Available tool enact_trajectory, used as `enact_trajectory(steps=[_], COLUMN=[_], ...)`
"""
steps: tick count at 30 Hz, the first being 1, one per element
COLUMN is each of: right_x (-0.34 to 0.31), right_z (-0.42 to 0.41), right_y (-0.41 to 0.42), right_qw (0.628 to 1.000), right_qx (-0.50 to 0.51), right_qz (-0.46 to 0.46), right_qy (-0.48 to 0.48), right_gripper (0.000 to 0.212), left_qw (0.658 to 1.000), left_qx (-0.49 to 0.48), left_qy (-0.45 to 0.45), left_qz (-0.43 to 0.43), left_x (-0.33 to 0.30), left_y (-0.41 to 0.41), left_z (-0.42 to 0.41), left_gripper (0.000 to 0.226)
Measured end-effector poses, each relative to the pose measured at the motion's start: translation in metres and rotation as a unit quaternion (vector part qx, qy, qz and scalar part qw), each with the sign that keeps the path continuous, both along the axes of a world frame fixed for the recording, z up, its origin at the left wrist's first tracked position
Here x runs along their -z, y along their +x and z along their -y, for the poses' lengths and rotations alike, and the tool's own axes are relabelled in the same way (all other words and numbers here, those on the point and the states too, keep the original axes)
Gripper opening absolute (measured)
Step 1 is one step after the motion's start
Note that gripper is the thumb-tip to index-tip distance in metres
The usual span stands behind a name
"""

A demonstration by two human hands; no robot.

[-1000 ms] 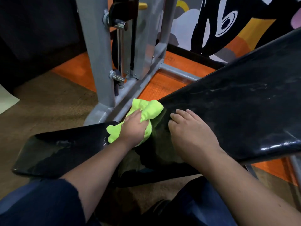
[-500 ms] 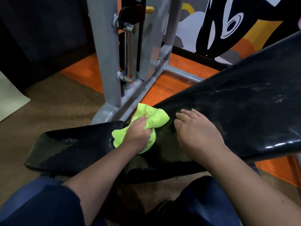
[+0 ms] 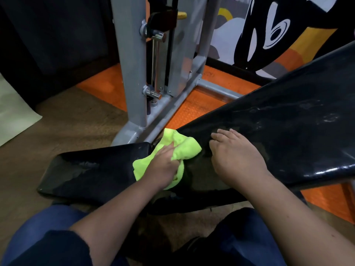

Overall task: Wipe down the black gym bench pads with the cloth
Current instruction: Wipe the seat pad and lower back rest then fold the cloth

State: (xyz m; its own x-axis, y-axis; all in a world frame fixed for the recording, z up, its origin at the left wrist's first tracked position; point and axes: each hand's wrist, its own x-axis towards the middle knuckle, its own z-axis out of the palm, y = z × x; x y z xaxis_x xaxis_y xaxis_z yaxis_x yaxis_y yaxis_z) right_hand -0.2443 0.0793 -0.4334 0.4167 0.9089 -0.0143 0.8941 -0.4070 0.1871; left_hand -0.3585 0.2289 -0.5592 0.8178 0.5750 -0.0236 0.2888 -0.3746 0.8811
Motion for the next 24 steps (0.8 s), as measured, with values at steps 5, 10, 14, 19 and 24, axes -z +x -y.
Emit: enact_trajectory(steps=[5, 10, 14, 19, 24], right_x=[0.003, 0.003, 0.004, 0.007, 0.007], right_z=[0.0, 0.0, -0.001, 0.001, 0.001], right_y=[0.0, 0.0, 0.0, 0.001, 0.002], right_qw=[1.0, 1.0, 1.0, 1.0, 1.0], right_qx=[0.001, -0.001, -0.003, -0.002, 0.001], right_qz=[0.003, 0.004, 0.014, 0.01, 0.001], right_qy=[-0.003, -0.008, -0.003, 0.001, 0.011], right_gripper=[0.044, 0.043, 0.042, 0.041, 0.043], left_qw=[0.999, 0.999, 1.0, 0.998, 1.0], left_qx=[0.04, 0.045, -0.01, 0.051, 0.025], left_qy=[0.006, 0.012, -0.008, 0.014, 0.001], left_qz=[-0.009, 0.011, -0.018, -0.015, 0.006], left_x=[0.012, 0.01, 0.007, 0.014, 0.012], left_y=[-0.011, -0.016, -0.014, -0.032, -0.04], left_z=[0.0, 0.013, 0.009, 0.021, 0.035], left_gripper=[0.055, 0.058, 0.057, 0.058, 0.061])
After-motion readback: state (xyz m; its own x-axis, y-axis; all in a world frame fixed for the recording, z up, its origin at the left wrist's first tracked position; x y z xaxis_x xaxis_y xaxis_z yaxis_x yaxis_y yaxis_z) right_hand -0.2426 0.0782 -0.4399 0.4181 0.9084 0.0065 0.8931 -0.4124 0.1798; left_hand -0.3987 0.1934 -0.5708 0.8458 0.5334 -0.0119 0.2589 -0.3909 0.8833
